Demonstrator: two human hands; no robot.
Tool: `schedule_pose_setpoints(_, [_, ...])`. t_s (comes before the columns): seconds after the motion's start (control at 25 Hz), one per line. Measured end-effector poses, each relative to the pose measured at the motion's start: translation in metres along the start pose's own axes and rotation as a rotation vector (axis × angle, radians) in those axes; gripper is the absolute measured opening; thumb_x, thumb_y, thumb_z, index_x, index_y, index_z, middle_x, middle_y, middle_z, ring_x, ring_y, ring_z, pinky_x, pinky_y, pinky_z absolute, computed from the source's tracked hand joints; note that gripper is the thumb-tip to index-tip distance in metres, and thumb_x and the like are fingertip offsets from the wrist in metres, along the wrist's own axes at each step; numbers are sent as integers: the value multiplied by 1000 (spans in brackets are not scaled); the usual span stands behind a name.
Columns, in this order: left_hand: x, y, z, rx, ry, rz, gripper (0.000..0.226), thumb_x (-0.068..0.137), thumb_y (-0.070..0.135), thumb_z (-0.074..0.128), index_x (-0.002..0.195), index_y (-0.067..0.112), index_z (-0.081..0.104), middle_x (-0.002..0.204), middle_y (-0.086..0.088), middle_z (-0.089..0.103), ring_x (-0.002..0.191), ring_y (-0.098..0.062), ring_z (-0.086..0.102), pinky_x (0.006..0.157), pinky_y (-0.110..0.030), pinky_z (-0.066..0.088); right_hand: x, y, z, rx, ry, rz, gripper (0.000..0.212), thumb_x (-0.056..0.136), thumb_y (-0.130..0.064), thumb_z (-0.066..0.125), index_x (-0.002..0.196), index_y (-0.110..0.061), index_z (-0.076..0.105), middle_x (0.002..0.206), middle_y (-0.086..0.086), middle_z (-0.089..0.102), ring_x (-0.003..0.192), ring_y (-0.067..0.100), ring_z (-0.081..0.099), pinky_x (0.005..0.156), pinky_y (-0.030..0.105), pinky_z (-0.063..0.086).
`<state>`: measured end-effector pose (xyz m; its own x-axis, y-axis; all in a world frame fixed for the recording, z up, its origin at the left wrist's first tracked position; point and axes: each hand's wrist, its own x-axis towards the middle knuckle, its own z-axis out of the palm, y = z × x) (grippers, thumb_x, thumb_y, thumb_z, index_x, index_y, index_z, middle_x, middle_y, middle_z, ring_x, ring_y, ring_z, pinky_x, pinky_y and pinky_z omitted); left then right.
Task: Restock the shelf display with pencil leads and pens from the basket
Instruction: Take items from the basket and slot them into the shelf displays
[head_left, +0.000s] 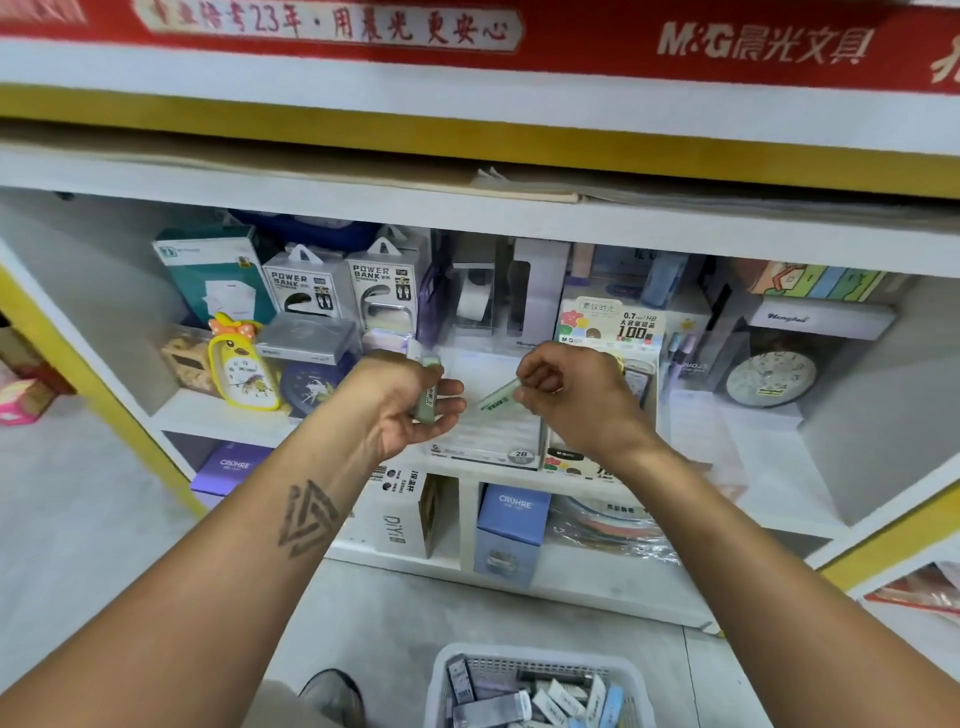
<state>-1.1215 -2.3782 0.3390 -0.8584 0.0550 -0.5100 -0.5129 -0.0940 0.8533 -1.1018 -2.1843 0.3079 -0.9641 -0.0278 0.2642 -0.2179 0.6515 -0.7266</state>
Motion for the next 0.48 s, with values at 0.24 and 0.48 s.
schedule_pose_setpoints(0.24, [3,-2,-37,34,62,43,9,100,3,50,98,4,58,72,-15,72,64,-27,69,64,-37,58,5,-5,38,-116,-56,-92,15,87,-10,74,99,-19,71,80,-9,65,75,6,62,77,25,54])
schedule_pose_setpoints(0.48, [3,0,-47,-16,84,21,11,97,-5,45,94,0,54,84,-21,62,70,-33,67,70,-45,59,10,-6,57,-126,-62,-106,17,88,-13,73,103,-20,70,84,-8,66,80,8,64,83,28,56])
